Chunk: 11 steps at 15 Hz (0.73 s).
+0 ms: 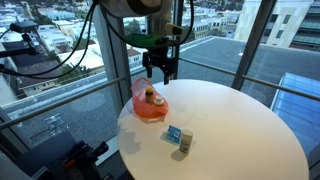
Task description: Put the white container with a yellow label in the plastic bag
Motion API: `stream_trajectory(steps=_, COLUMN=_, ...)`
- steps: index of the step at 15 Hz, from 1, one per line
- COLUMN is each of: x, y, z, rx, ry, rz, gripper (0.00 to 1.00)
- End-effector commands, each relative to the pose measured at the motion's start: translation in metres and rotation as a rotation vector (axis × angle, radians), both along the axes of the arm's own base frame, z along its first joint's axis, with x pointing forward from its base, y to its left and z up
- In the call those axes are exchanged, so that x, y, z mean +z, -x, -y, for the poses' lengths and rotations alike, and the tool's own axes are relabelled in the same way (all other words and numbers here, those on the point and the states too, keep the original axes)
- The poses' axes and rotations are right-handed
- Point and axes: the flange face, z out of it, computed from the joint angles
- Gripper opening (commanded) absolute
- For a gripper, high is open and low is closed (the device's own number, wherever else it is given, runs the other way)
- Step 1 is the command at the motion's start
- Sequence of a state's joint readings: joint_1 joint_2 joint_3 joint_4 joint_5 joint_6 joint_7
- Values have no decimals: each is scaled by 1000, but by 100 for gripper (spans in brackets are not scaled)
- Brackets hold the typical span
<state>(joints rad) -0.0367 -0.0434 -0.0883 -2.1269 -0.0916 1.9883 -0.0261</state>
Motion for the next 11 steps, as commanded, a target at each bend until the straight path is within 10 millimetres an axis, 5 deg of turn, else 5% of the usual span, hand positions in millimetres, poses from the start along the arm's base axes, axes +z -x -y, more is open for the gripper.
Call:
stream_trajectory(steps=1, x=27, y=33, z=-3, rx=20, ry=14, rz=39, gripper=100)
stream_trajectory(steps=5, x=46, y=49, z=-5, rx=-3, ry=5, rz=79, gripper=100)
stream_trajectory(steps=11, x=45, y=44, z=-5, rx=3, ry=-2, rz=82, gripper=100)
